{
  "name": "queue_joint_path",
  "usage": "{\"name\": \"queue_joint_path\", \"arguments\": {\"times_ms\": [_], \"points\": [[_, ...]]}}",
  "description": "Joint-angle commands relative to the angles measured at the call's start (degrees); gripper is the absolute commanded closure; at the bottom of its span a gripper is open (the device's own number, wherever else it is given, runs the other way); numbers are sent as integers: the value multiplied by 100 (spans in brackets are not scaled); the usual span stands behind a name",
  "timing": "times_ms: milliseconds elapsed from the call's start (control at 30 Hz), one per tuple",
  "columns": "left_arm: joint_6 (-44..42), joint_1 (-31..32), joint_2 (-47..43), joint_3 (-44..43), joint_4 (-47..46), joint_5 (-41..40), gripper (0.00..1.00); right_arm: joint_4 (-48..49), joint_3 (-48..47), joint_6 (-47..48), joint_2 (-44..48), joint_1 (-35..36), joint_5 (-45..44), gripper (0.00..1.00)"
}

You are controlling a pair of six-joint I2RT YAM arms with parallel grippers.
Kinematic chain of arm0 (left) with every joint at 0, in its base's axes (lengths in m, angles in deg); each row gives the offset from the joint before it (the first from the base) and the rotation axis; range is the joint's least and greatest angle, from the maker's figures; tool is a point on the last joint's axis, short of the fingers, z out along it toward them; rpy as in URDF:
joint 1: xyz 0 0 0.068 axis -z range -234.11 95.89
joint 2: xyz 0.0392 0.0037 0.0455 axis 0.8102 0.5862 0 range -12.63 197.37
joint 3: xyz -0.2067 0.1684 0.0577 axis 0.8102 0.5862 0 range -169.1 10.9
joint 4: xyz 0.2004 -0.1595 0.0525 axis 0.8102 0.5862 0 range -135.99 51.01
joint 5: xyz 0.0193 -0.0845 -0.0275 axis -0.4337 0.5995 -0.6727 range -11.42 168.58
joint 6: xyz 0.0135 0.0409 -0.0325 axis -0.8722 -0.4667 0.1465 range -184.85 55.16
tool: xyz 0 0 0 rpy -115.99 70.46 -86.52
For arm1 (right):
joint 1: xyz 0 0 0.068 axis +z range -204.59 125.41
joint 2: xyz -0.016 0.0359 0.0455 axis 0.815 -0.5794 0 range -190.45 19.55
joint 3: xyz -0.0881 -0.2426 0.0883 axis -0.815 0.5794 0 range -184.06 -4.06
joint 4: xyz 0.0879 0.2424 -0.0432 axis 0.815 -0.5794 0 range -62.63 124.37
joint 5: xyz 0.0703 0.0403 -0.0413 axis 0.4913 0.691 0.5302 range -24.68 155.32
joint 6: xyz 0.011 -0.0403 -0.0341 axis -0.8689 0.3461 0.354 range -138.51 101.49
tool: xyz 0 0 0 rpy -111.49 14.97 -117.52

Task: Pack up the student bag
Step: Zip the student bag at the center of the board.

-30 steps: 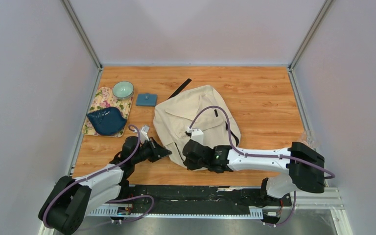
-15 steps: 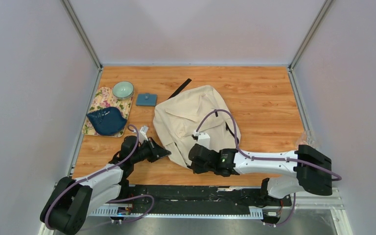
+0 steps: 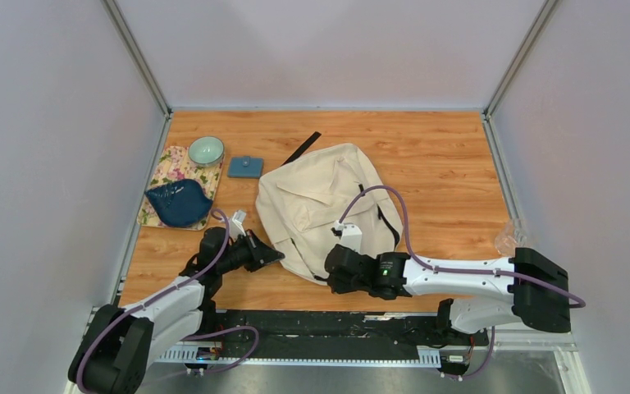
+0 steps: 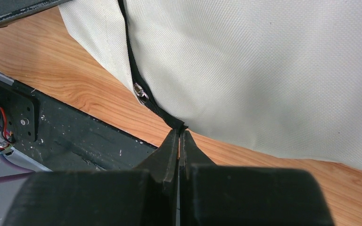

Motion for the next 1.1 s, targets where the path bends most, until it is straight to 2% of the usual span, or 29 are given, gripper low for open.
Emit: {"name": "queue_joint_path", "arguments": {"times_ms": [0,367,467,500,600,800,1067], "points": [[-253,-90,-162,331,113,-14,100,-73,-65,4,129,27,-162,99],[-191,-98,-346,419,69,206,100,324,-223,232,85,27,66,98],[-218,-90,-399,402,130,197,100,219,-118,189,102,27,269,79],[-226,-90,-390,410,157,197,100,166,21,154,181,27,286,68],[-235,-90,-382,419,157,215,100,70,224,66,427,18,243,56],[-244,-90,-311,428,131,232,100,34,287,153,999,18,-47,48],[-253,-90,-294,419,113,259,100,210,-380,917,402,-359,365,47]]}}
